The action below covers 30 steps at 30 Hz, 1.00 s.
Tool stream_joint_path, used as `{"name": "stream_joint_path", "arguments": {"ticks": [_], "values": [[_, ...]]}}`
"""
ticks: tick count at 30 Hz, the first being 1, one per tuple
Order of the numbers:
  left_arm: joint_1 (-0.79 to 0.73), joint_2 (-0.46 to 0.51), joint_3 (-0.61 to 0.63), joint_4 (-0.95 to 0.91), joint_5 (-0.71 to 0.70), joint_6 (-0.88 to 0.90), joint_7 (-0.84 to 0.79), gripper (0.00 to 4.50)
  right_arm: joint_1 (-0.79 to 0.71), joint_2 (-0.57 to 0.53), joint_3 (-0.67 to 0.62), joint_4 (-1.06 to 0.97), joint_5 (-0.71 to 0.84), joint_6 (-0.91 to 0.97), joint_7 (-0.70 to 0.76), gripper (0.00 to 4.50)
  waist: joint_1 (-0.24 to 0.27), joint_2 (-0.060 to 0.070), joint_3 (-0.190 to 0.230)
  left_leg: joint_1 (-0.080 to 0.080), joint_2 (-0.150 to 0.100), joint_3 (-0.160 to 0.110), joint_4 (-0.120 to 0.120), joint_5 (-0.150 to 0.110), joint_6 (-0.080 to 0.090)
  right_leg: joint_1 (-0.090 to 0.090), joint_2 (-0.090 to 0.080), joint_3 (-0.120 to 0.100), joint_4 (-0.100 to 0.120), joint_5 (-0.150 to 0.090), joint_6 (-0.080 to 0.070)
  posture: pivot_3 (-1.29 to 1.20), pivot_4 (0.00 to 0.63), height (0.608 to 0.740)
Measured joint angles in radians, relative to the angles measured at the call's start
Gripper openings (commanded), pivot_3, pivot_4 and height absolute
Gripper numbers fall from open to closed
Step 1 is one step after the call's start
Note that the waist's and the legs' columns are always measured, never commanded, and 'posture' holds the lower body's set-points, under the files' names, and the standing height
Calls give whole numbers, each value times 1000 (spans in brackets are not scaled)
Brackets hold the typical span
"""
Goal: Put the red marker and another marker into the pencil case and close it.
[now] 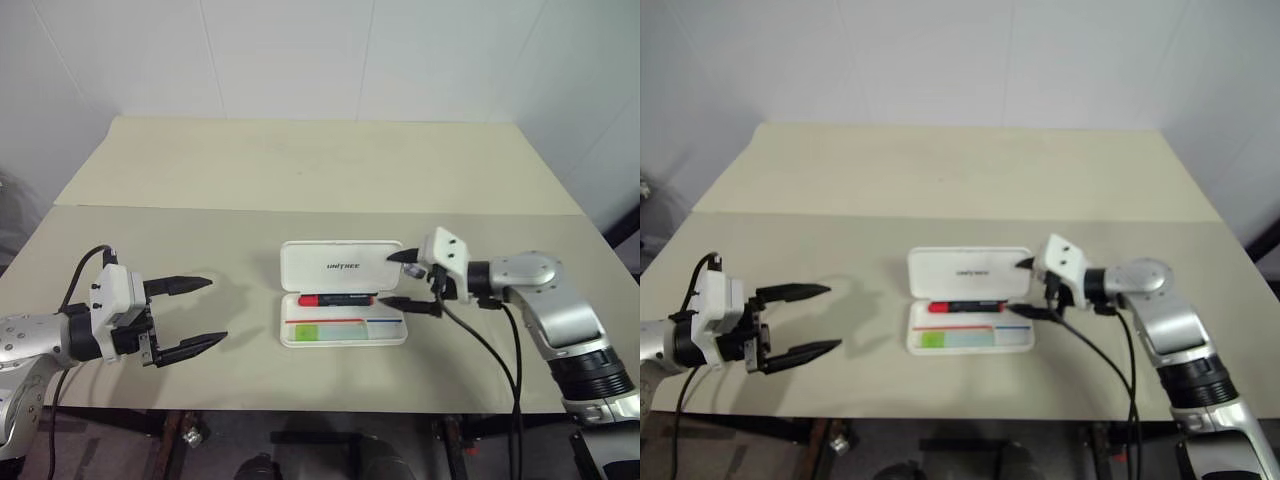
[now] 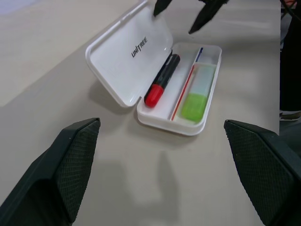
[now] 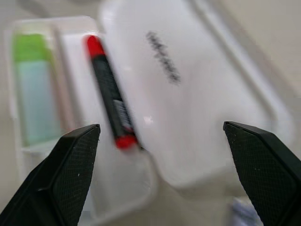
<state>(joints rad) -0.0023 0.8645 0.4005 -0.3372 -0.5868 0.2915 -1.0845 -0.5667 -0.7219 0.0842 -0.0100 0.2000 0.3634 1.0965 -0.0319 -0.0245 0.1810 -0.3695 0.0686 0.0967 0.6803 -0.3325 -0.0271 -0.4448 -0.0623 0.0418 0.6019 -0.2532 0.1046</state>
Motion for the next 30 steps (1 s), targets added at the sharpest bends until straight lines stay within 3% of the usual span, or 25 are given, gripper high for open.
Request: {"name": "stream_joint_path", "arguments": {"ticks": [8, 30], "values": [[-53, -1, -48, 38, 4, -12, -6, 4500, -1, -11, -14, 108, -46, -34, -87, 4449, -1, 0, 0, 0, 0, 0, 0, 0, 0, 0, 0, 0, 0, 0, 0, 0, 150, 740], [-52, -1, -57, 38, 3, -18, -1, 4500, -63, 127, 12, 379, -140, -99, -236, 4449, -9, 0, 0, 0, 0, 0, 0, 0, 0, 0, 0, 1, 1, 3, 6, 0, 150, 740]]}}
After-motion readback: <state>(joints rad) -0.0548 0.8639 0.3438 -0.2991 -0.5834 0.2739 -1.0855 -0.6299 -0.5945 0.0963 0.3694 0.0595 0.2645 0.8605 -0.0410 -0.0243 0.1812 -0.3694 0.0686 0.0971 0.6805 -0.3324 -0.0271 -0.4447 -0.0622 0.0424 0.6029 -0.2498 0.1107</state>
